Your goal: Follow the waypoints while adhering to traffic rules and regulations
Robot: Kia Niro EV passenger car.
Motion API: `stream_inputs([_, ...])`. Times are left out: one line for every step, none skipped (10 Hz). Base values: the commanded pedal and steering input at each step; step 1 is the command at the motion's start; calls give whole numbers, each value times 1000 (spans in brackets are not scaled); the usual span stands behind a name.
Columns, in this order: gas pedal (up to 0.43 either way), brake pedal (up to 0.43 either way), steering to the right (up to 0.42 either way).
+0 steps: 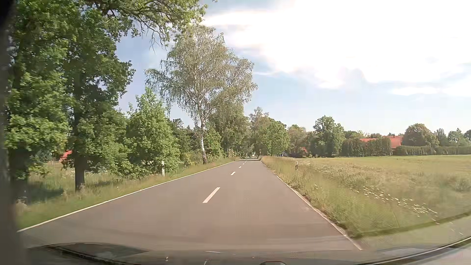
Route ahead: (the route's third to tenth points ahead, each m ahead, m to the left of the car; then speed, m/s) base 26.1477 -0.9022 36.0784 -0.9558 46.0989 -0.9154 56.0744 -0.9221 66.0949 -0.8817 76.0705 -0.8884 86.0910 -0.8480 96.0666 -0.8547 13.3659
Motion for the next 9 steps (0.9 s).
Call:
stream_inputs([138,0,0])
stream_inputs([138,0,0])
stream_inputs([138,0,0])
stream_inputs([138,0,0])
stream_inputs([138,0,-1])
stream_inputs([138,0,-1])
stream_inputs([138,0,0])
stream_inputs([138,0,-1])
stream_inputs([138,0,-1])
